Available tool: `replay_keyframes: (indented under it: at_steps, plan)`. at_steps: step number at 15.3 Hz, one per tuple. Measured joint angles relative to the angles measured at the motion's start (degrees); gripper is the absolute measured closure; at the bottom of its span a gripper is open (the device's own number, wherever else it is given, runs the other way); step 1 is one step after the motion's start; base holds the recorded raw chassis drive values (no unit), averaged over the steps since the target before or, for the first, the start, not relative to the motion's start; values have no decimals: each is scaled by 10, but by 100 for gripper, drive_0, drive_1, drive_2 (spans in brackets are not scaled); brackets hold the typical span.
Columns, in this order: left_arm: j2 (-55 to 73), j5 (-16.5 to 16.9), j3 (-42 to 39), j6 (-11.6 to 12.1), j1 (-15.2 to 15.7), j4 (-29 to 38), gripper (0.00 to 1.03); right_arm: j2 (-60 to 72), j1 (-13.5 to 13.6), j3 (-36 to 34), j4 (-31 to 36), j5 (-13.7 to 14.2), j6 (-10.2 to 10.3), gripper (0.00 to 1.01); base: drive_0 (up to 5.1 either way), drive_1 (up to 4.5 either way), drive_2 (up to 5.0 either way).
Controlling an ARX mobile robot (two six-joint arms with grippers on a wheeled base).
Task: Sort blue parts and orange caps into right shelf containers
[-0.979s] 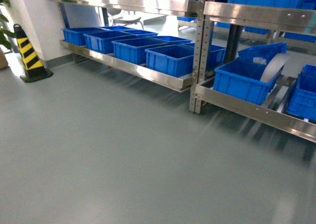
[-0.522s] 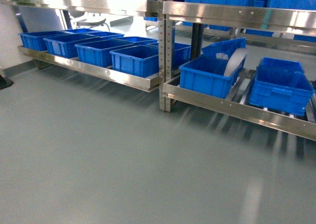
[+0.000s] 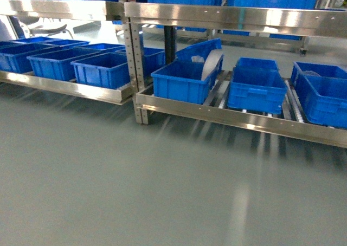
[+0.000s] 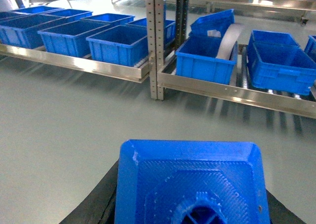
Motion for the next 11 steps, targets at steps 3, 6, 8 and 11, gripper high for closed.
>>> replay_keyframes:
  at_steps: [3,6,8,11]
  plan:
    - [0,1,0,0,0,0,58,0,0,0,0,0,0,58,-156,-156,-156]
    - [0,0,0,0,0,0,58,0,0,0,0,0,0,58,-156,-156,-156]
    - [0,0,0,0,0,0,58,0,0,0,0,0,0,58,-156,-156,-156]
    - [0,0,0,0,0,0,58,0,0,0,0,0,0,58,-156,-156,-156]
